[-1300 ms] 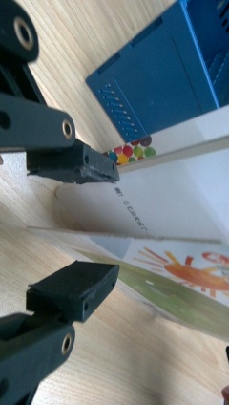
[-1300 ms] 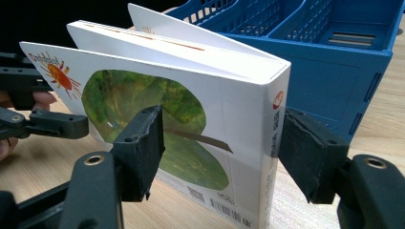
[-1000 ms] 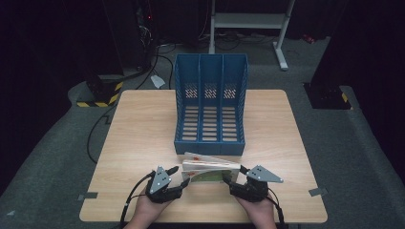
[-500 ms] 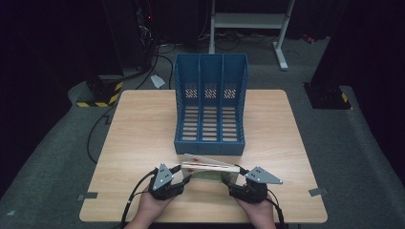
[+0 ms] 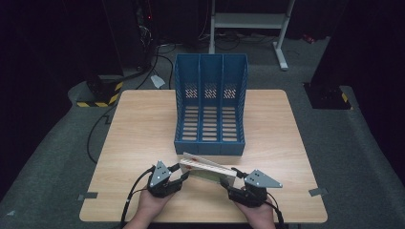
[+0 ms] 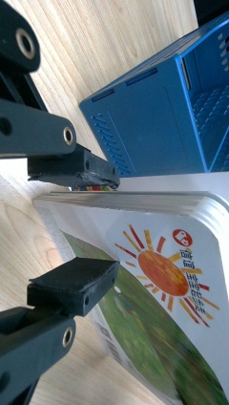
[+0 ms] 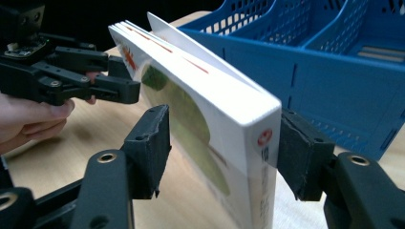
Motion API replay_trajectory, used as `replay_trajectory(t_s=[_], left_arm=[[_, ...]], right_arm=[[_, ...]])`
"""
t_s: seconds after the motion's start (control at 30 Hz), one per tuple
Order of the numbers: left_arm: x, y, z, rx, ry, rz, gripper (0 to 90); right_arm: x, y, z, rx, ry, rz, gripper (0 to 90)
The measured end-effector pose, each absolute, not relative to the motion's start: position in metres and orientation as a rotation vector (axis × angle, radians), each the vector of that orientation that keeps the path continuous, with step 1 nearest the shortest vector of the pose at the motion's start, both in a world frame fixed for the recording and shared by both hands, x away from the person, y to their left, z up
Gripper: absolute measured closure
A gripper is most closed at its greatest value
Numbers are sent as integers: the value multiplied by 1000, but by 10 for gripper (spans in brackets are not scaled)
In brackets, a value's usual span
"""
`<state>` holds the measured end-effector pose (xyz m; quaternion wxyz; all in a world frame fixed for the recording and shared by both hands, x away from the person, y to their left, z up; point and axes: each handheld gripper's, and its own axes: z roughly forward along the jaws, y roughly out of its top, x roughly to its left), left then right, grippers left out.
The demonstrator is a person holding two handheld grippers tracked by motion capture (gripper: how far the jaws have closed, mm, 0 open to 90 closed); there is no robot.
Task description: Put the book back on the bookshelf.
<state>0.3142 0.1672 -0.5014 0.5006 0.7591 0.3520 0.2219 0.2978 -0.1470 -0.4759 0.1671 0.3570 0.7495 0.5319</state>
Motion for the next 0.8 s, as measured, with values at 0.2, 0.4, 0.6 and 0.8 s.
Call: replay_trajectory(t_s=[0.2,0.4,0.6,0.8], left_arm=[[316,166,-502,1828,860,513,528],[316,167,-502,1824,859,518,528],[316,171,-500,1809,869,511,531],[315,179,-498,1801,885,539,520]], right_arm=[[317,-142,-470,962,2168,1486,402],[317,-135,-467,895,2193,1524,504],[309,-135,-466,825,2222,1564,638],[303,-135,-466,801,2233,1576,665]])
